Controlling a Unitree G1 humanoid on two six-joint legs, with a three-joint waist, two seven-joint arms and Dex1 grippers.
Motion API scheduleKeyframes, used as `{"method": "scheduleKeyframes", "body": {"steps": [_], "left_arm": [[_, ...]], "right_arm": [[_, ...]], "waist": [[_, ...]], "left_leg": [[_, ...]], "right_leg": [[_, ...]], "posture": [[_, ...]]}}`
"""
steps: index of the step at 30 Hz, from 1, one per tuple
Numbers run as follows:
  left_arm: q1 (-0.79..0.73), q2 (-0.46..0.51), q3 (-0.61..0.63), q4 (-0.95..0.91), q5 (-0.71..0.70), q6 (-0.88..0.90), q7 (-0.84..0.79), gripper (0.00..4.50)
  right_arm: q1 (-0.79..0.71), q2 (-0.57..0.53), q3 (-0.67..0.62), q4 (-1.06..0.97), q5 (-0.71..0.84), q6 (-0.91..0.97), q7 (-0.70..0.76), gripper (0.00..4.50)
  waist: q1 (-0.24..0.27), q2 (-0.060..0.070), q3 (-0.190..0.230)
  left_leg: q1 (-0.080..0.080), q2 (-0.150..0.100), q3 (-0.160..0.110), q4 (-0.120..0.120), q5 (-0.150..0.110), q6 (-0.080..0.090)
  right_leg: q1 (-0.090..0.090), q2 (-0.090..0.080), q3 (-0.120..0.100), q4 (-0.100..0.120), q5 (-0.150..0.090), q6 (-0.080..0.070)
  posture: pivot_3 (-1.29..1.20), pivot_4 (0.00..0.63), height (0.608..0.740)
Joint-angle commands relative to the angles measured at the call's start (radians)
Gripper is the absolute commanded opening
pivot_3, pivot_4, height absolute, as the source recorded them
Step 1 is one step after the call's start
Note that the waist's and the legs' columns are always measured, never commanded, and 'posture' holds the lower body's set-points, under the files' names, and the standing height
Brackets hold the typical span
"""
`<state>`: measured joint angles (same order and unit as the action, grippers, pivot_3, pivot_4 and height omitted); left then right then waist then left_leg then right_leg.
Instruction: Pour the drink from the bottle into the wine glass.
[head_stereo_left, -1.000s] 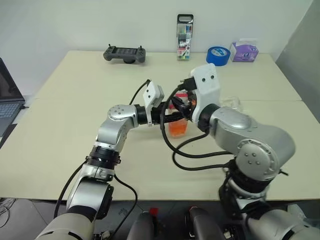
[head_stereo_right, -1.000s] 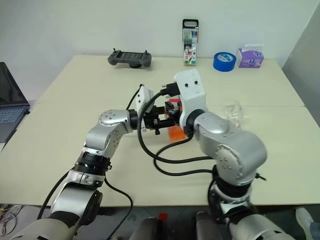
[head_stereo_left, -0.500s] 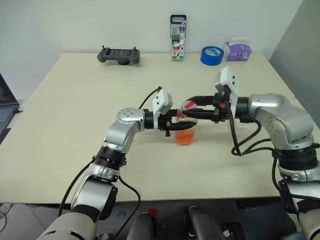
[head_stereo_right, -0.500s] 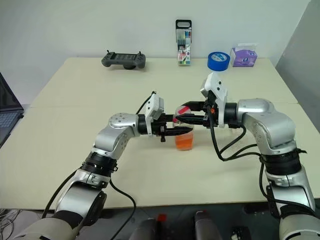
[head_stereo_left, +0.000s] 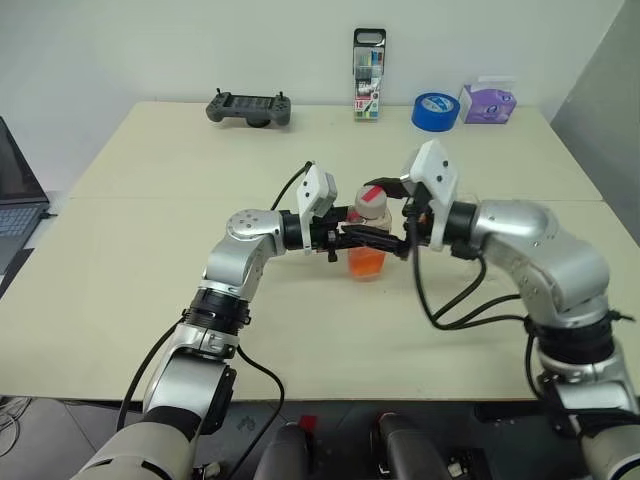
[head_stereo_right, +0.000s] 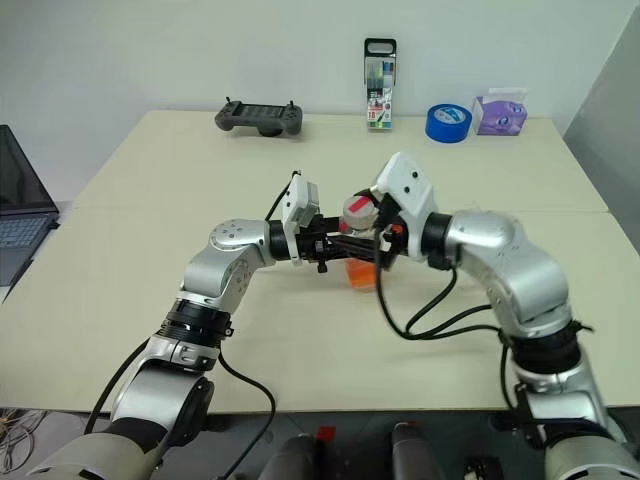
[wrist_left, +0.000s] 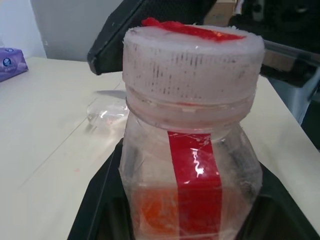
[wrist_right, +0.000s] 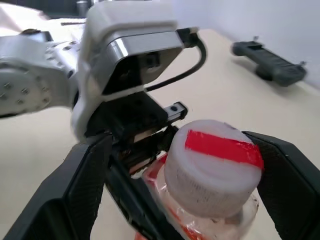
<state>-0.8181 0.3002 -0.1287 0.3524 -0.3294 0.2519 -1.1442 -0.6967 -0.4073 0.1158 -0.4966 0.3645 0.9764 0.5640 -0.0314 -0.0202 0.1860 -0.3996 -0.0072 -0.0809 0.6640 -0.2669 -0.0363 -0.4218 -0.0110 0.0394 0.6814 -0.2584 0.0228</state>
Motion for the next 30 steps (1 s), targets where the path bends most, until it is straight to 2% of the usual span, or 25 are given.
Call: {"method": "scheduleKeyframes", "body": {"steps": [1,5,10,24,27,30], "left_arm": [[-0.028,-0.008,0.015,-0.021,-0.012,-0.025,-0.006,1.79],[-0.027,-0.007,0.017,-0.012,-0.006,-0.028,-0.008,1.79],[-0.034,-0.005,0.022,0.008,0.0,-0.035,-0.01,1.79],[-0.054,-0.014,0.018,0.04,0.012,-0.053,-0.018,1.78],[-0.05,-0.011,0.017,0.036,0.013,-0.053,-0.02,1.78],[-0.047,-0.01,0.017,0.032,0.014,-0.051,-0.019,1.78]], "right_arm": [[0.034,0.097,-0.042,-0.173,-0.044,0.167,-0.218,4.35],[0.032,0.28,-0.052,-0.285,-0.148,0.347,-0.466,4.35],[0.009,0.418,-0.062,-0.331,-0.242,0.451,-0.624,4.35],[-0.049,0.489,-0.066,-0.267,-0.306,0.447,-0.715,4.35],[-0.053,0.492,-0.066,-0.26,-0.315,0.44,-0.719,3.79],[-0.064,0.488,-0.07,-0.253,-0.318,0.437,-0.717,2.77]], "waist": [[0.001,0.0,0.0],[-0.002,0.0,0.0],[-0.001,0.001,0.0],[-0.003,0.001,0.0],[-0.003,0.001,0.0],[-0.004,0.001,0.0]], "left_leg": [[0.0,0.0,-0.001,0.0,0.0,0.0],[0.001,0.0,0.0,-0.001,0.001,-0.001],[0.001,-0.001,0.0,-0.001,0.002,-0.003],[0.001,0.0,0.0,-0.001,0.002,-0.003],[0.001,0.0,0.0,-0.001,0.002,-0.003],[0.001,-0.001,0.001,-0.001,0.002,-0.003]], "right_leg": [[0.0,0.0,0.0,0.0,0.0,0.0],[0.0,0.0,0.0,0.001,0.0,0.0],[0.0,0.001,-0.001,0.001,0.0,0.0],[0.0,0.003,-0.001,0.001,0.0,0.0],[0.0,0.004,-0.001,0.001,0.0,0.0],[0.0,0.004,-0.001,0.001,0.0,0.0]], "posture": [[0.0,0.15,0.74],[0.0,0.15,0.74],[0.0,0.15,0.74],[0.0,0.15,0.74],[0.0,0.15,0.74],[0.0,0.15,0.74]]}}
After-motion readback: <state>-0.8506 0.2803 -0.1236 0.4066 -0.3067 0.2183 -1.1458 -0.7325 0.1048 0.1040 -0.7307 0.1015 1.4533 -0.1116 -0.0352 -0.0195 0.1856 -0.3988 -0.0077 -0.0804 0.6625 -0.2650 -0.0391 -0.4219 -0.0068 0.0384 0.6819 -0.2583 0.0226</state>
